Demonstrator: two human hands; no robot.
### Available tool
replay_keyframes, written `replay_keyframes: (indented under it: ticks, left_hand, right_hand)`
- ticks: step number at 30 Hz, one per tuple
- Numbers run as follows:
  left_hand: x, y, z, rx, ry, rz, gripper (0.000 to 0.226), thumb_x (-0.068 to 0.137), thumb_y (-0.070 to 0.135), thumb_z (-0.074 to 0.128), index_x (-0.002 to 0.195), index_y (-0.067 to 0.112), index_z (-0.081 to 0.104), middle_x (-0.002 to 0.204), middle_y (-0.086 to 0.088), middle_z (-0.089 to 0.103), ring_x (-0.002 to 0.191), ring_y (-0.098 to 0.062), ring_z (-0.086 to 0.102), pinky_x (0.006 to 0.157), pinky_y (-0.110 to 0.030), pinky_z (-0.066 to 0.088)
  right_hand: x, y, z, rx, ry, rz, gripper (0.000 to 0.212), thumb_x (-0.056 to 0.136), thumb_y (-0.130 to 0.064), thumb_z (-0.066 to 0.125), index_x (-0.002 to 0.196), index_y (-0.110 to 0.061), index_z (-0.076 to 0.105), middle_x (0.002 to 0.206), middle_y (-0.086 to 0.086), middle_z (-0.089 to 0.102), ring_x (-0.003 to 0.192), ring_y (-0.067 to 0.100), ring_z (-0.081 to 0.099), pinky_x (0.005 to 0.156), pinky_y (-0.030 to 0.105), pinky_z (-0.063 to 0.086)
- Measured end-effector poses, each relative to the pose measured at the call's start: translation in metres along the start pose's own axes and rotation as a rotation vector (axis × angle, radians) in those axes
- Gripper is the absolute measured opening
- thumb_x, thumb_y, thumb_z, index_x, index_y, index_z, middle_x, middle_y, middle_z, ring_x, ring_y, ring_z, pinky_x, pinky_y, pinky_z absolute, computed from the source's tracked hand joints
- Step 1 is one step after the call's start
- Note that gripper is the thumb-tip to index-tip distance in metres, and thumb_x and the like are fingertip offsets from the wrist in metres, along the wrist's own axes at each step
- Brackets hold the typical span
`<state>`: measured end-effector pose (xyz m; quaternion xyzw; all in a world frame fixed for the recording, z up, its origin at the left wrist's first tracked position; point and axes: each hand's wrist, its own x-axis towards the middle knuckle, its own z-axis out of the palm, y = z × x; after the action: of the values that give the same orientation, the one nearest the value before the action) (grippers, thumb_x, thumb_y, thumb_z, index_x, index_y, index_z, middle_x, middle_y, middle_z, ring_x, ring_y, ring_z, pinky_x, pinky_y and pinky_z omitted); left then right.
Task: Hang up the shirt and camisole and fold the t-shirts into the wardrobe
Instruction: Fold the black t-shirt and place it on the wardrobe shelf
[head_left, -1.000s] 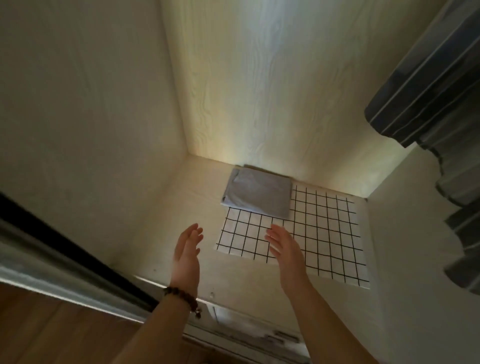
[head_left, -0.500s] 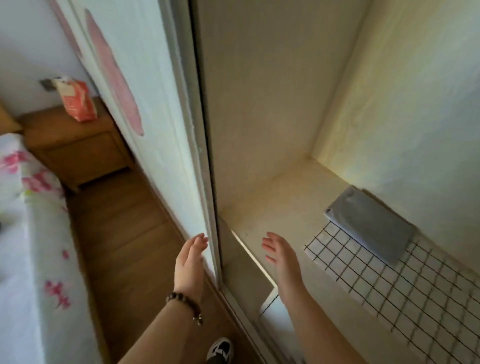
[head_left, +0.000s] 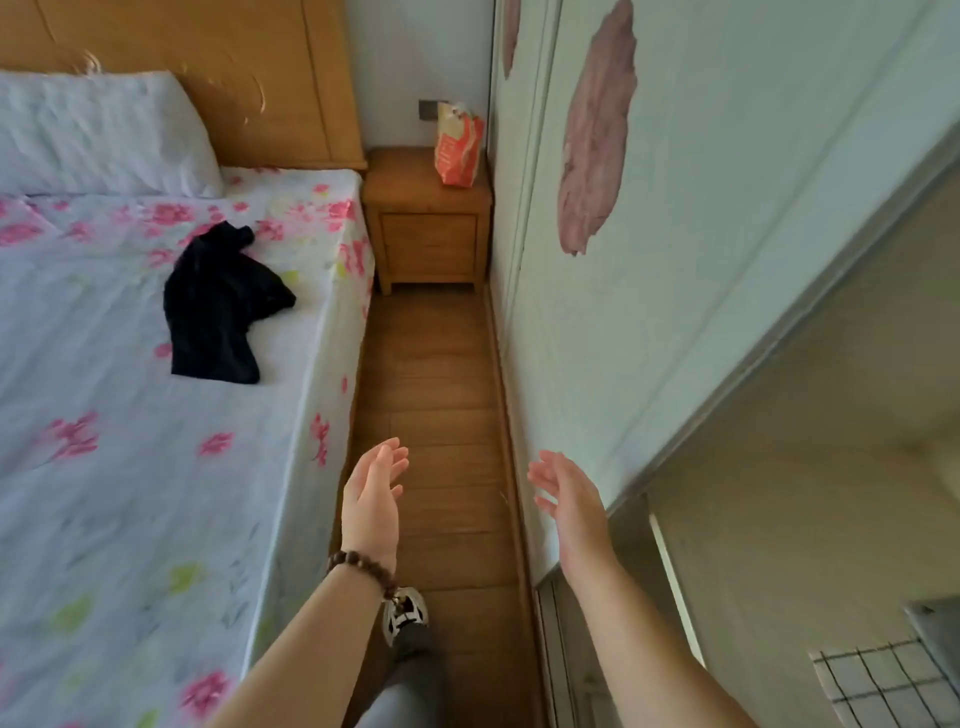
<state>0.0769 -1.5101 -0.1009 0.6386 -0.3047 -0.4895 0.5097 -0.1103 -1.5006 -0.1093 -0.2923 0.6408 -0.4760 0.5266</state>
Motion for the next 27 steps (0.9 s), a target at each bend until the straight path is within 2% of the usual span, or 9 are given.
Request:
replay_keyframes:
  ticks: [4,8,10,13,17,20,24,27]
  left_hand:
    - [0.042,0.007,-0.026,-0.071,0.101,-0.042,0.030,0.100,0.037,0.041,0.118,0.021,0.060,0.115,0.002,0.064,0.111,-0.011,0.058,0.100,-0.036,0.044]
    - [0.096,0.016,-0.042,-0.107,0.173,-0.069,0.036,0.098,0.039,0.045,0.123,0.016,0.059,0.113,0.002,0.065,0.111,-0.014,0.059,0.100,-0.036,0.044]
    - [0.126,0.025,-0.048,-0.114,0.186,-0.083,0.035,0.098,0.039,0.045,0.121,0.016,0.059,0.112,0.001,0.066,0.111,-0.015,0.059,0.101,-0.037,0.044]
    - [0.172,0.045,-0.057,-0.121,0.192,-0.109,0.024,0.098,0.039,0.045,0.107,0.024,0.061,0.116,-0.003,0.063,0.110,-0.019,0.057,0.101,-0.039,0.044]
    - [0.227,0.074,-0.067,-0.147,0.188,-0.120,0.031,0.098,0.039,0.045,0.116,0.019,0.059,0.116,-0.005,0.062,0.109,-0.021,0.057,0.096,-0.037,0.046]
    - [0.260,0.090,-0.067,-0.164,0.182,-0.114,0.028,0.098,0.036,0.046,0.115,0.018,0.059,0.113,-0.005,0.062,0.108,-0.020,0.058,0.091,-0.033,0.047]
    - [0.298,0.100,-0.066,-0.170,0.185,-0.121,0.028,0.098,0.033,0.047,0.116,0.015,0.059,0.112,-0.006,0.063,0.110,-0.020,0.058,0.104,-0.043,0.043]
    - [0.325,0.106,-0.062,-0.178,0.201,-0.136,0.031,0.098,0.032,0.046,0.120,0.013,0.057,0.114,-0.007,0.062,0.111,-0.021,0.057,0.104,-0.042,0.043]
  right_hand:
    - [0.033,-0.007,0.043,-0.099,-0.086,-0.004,0.026,0.100,-0.037,0.039,0.112,-0.028,0.059,0.115,-0.006,0.064,0.108,0.007,0.059,0.098,0.031,0.048]
    - [0.075,-0.020,0.091,-0.112,-0.129,0.001,0.025,0.100,-0.036,0.039,0.110,-0.027,0.060,0.114,-0.005,0.064,0.108,0.009,0.060,0.099,0.035,0.048]
    - [0.098,-0.031,0.116,-0.118,-0.139,-0.002,0.025,0.101,-0.036,0.039,0.109,-0.026,0.061,0.114,-0.003,0.065,0.108,0.010,0.060,0.099,0.037,0.048]
    - [0.135,-0.049,0.154,-0.147,-0.134,-0.014,0.027,0.100,-0.038,0.039,0.108,-0.026,0.062,0.112,-0.004,0.066,0.106,0.010,0.061,0.099,0.038,0.048]
    - [0.176,-0.073,0.198,-0.126,-0.114,-0.033,0.021,0.100,-0.034,0.042,0.104,-0.028,0.061,0.108,-0.003,0.067,0.104,0.012,0.063,0.098,0.040,0.050]
    - [0.201,-0.085,0.222,-0.119,-0.113,-0.036,0.022,0.100,-0.034,0.041,0.104,-0.026,0.062,0.108,-0.002,0.067,0.103,0.013,0.063,0.097,0.040,0.050]
    - [0.233,-0.095,0.243,-0.128,-0.107,-0.018,0.020,0.100,-0.033,0.042,0.103,-0.028,0.061,0.107,-0.002,0.067,0.102,0.013,0.064,0.096,0.040,0.050]
    - [0.260,-0.102,0.259,-0.122,-0.117,0.000,0.021,0.100,-0.032,0.043,0.105,-0.025,0.061,0.108,0.001,0.067,0.103,0.014,0.064,0.096,0.040,0.050]
